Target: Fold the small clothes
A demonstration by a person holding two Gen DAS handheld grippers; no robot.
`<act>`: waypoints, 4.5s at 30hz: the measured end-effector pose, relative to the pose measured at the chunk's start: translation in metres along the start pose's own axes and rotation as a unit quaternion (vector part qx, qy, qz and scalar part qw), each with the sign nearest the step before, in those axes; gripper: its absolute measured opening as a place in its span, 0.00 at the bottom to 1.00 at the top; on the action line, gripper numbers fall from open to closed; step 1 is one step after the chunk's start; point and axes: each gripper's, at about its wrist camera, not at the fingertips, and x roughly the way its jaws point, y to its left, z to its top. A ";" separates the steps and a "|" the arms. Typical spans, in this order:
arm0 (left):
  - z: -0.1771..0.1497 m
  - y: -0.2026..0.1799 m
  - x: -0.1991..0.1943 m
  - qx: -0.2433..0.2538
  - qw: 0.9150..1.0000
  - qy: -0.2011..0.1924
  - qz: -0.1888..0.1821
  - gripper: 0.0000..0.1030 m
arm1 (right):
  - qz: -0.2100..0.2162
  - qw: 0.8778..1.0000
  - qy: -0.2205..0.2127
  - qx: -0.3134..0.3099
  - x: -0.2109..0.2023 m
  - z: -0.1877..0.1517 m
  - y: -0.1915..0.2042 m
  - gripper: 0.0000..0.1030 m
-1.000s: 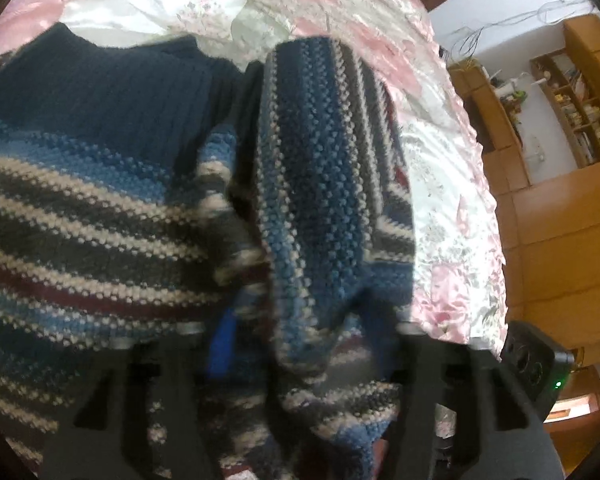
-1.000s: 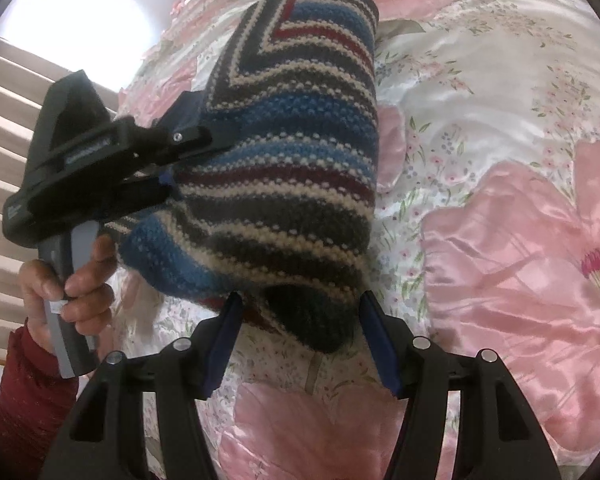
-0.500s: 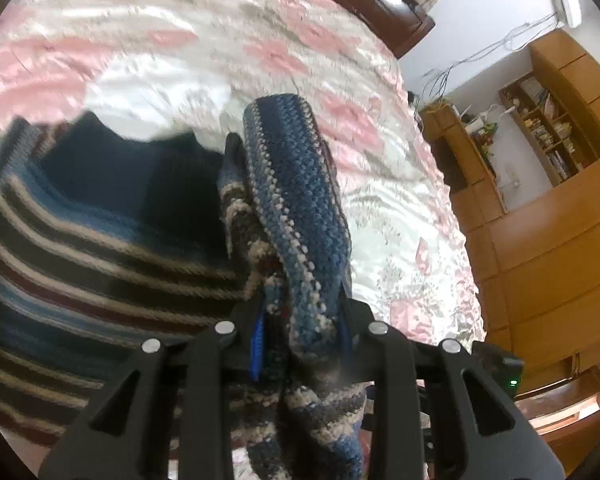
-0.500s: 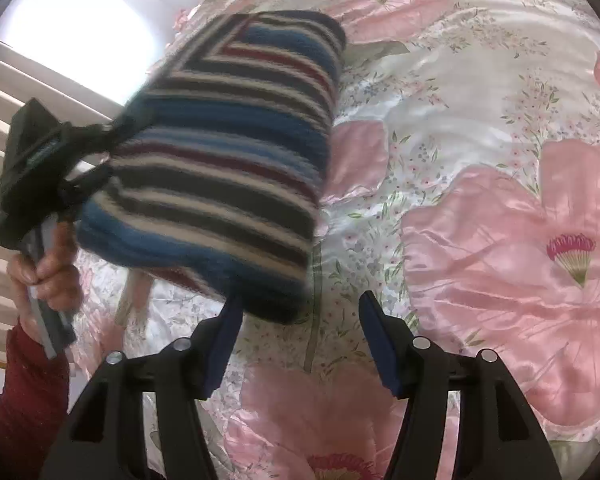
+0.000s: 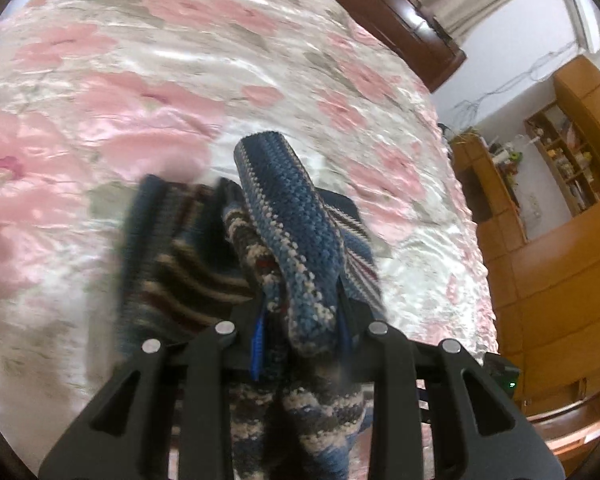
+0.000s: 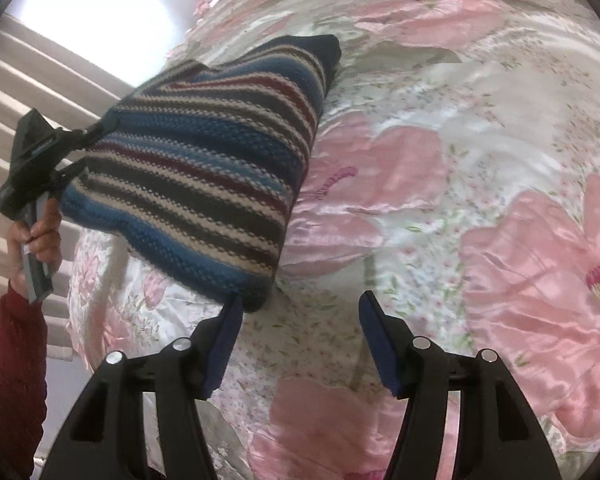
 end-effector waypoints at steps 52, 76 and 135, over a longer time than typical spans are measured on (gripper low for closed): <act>-0.092 0.094 -0.048 -0.004 0.997 -0.001 0.076 0.08 | -0.030 0.997 0.038 -0.052 0.040 0.004 0.054 0.63; -0.106 0.106 -0.023 -0.007 0.997 0.027 0.072 0.13 | 0.017 0.997 0.077 -0.006 0.068 0.012 0.051 0.21; -0.003 0.091 0.019 -0.011 0.995 0.100 0.008 0.83 | -0.039 0.999 0.006 -0.030 0.054 0.108 0.057 0.80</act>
